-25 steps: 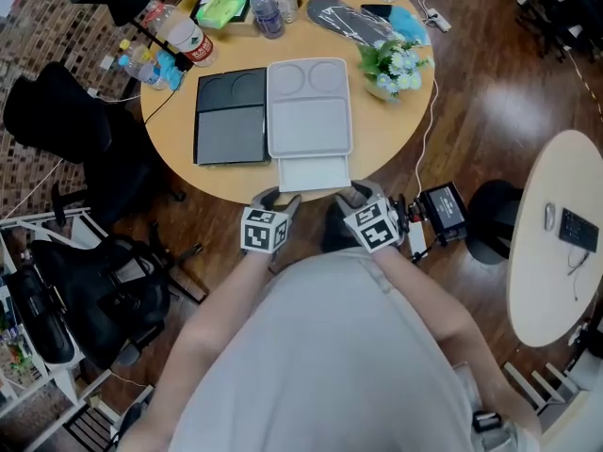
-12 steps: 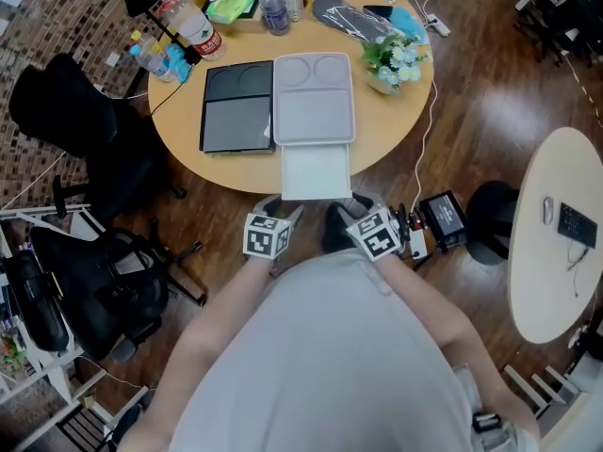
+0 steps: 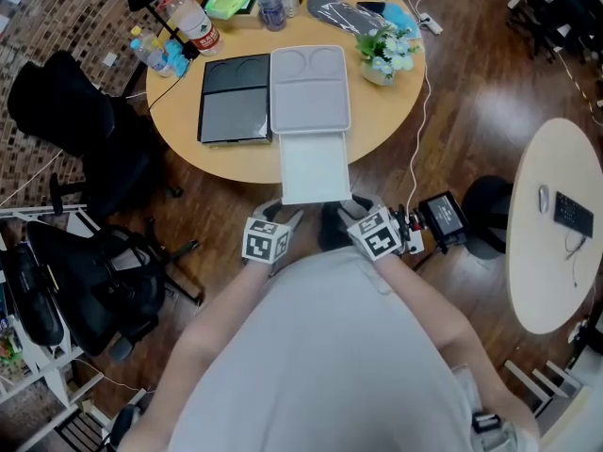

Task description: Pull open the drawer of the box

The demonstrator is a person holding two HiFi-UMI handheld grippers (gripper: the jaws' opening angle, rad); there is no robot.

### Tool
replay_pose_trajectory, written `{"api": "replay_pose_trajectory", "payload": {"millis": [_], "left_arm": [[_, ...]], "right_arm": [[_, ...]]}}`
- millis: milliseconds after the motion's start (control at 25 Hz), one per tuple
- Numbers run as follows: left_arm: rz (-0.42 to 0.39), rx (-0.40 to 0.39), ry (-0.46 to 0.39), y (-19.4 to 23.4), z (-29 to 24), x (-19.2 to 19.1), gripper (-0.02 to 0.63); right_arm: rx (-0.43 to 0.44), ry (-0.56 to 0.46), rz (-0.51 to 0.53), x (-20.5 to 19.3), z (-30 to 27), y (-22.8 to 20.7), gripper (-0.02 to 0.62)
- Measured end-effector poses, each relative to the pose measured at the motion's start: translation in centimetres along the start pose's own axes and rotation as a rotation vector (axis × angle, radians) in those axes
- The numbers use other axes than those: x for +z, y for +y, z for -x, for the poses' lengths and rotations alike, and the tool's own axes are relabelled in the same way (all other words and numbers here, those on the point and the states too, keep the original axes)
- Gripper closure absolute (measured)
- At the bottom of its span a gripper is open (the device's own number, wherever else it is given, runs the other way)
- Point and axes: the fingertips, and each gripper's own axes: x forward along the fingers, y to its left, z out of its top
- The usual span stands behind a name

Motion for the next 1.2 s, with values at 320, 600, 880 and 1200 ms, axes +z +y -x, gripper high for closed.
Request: {"api": "replay_pose_trajectory", "payload": {"millis": [320, 600, 880, 1200], "left_arm": [[0.008, -0.003, 0.001, -0.1, 0.8, -1.4, 0.365], [0.024, 0.003, -0.021, 0.2, 1.0, -1.2, 0.397], [0.047, 0.031, -0.057, 1.3, 2.6, -1.6, 0.403], [0.047, 0.057, -0.154, 1.0, 6.2, -1.9, 0.44]], "right_arm": [[0.007, -0.007, -0.007, -1.0, 0.2, 1.6, 0.428], [-0.032, -0.048, 0.018, -0.7, 0.4, 1.4, 0.428], [-0.069, -0.104, 0.056, 0.8, 1.8, 1.0, 0.428], [-0.094, -0.18, 0.084, 1.9, 5.0, 1.8, 0.459]]}}
